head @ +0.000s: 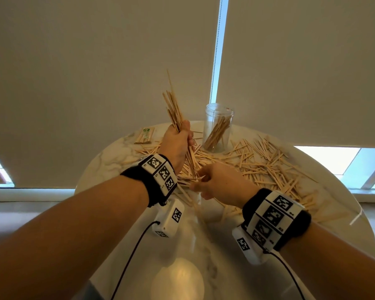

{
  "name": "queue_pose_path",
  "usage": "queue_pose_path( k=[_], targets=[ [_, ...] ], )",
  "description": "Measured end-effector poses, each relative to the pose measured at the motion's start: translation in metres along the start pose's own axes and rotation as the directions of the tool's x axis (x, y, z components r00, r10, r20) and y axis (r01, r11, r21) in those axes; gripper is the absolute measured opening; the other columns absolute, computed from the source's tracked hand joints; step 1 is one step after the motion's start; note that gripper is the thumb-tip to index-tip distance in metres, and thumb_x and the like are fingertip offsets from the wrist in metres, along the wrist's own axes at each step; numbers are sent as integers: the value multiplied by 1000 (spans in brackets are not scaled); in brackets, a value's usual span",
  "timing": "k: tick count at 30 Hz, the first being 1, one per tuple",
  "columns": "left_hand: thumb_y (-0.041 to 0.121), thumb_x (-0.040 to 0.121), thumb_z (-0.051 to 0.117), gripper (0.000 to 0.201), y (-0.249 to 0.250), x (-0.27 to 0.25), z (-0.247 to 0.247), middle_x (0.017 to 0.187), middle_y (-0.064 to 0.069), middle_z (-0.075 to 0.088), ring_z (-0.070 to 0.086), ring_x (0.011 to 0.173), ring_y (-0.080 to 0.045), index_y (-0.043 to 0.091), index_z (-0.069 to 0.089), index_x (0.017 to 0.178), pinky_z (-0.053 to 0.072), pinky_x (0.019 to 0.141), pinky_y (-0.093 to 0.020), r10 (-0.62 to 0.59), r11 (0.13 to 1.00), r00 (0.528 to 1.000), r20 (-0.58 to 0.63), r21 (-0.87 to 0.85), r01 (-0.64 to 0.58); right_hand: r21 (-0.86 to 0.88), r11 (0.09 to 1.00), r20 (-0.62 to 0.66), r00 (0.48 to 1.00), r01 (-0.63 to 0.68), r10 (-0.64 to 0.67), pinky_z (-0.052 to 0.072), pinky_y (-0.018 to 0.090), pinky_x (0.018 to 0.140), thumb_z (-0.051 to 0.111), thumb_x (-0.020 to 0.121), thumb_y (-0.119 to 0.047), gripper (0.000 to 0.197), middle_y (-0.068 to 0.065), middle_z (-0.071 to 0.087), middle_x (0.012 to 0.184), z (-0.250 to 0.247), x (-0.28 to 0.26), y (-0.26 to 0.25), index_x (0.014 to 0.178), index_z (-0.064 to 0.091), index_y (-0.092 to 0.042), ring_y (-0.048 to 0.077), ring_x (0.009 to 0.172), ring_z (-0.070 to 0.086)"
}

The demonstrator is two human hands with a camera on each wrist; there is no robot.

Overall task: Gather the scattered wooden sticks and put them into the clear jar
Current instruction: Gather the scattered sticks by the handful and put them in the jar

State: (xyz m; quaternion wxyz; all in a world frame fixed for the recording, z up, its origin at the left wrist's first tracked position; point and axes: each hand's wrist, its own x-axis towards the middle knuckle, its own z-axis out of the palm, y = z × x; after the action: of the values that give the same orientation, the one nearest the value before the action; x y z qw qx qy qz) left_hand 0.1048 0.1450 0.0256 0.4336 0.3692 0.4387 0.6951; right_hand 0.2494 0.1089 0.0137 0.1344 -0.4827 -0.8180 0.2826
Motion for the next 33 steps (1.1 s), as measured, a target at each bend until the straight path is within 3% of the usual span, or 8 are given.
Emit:
queue_pose_path(
  k=[5, 14, 17, 21, 24, 28, 30, 33],
  targets=[
    [29, 106, 46, 21, -2, -14, 4, 65, 4, 46, 45, 54, -9, 13, 50, 94, 45, 56, -27, -62, 998, 991, 119, -21, 65, 158, 987, -132, 991, 27, -6, 62, 42, 77, 72, 89, -22, 12, 2, 76, 74, -1, 2, 2, 83, 72, -12, 19, 72, 75],
    [32, 107, 43, 21, -7, -17, 0, 63, 5, 44, 38, 48, -7, 13, 47, 98, 39, 46, -25, -32, 997, 995, 95, 72, 25, 278, 959, 59, 997, -58, 43, 61, 23, 71, 74, 88, -18, 29, 4, 75, 91, -6, -4, -3, 113, 65, -6, 12, 75, 75],
    [35, 106, 43, 23, -4, -18, -1, 66, 6, 48, 41, 49, -7, 14, 51, 100, 39, 49, -25, -36, 975, 993, 114, 224, 10, 126, 992, -95, 995, -22, 34, 61, 32, 78, 63, 94, -26, 39, 1, 70, 105, -20, 0, -7, 130, 55, -14, 11, 84, 70],
    [31, 106, 44, 16, -6, -30, -1, 68, 6, 47, 41, 51, -8, 21, 53, 97, 39, 50, -27, -93, 926, 962, 255, 376, -10, 279, 951, -435, 901, 133, 2, 56, 27, 76, 52, 100, -43, 60, -2, 59, 110, -61, 6, -26, 151, 30, -21, 9, 88, 61],
    [29, 106, 44, 15, -9, -40, 2, 66, 6, 43, 37, 51, -9, 20, 49, 95, 35, 51, -29, -127, 884, 922, 365, 463, -62, 201, 948, -612, 787, 246, -75, 43, 34, 103, 52, 98, -48, 66, 5, 43, 144, -96, 20, -36, 155, 22, -31, 19, 124, 50],
    [28, 106, 44, 14, -13, -48, 7, 68, 4, 43, 37, 51, -10, 19, 48, 96, 35, 51, -30, -141, 836, 885, 444, 532, -134, 99, 988, -473, 879, 121, -61, 48, 26, 75, 43, 103, -31, 28, 1, 68, 116, -105, 40, -33, 122, 60, -18, 19, 103, 64],
    [25, 106, 44, 12, -15, -51, 8, 69, 3, 45, 39, 52, -11, 20, 47, 95, 37, 50, -29, -154, 822, 877, 455, 551, -142, 126, 986, -394, 918, 109, -51, 46, 25, 62, 41, 104, -25, 23, -5, 74, 92, -98, 41, -29, 104, 63, -17, 19, 89, 68],
    [21, 106, 44, 9, -18, -54, 4, 70, 2, 45, 40, 54, -11, 20, 47, 98, 39, 51, -28, -148, 809, 880, 450, 567, -155, 50, 990, -381, 919, 133, -104, 43, 23, 60, 42, 104, -27, 24, -6, 73, 93, -94, 38, -23, 101, 64, -18, 12, 80, 64]
  ],
)
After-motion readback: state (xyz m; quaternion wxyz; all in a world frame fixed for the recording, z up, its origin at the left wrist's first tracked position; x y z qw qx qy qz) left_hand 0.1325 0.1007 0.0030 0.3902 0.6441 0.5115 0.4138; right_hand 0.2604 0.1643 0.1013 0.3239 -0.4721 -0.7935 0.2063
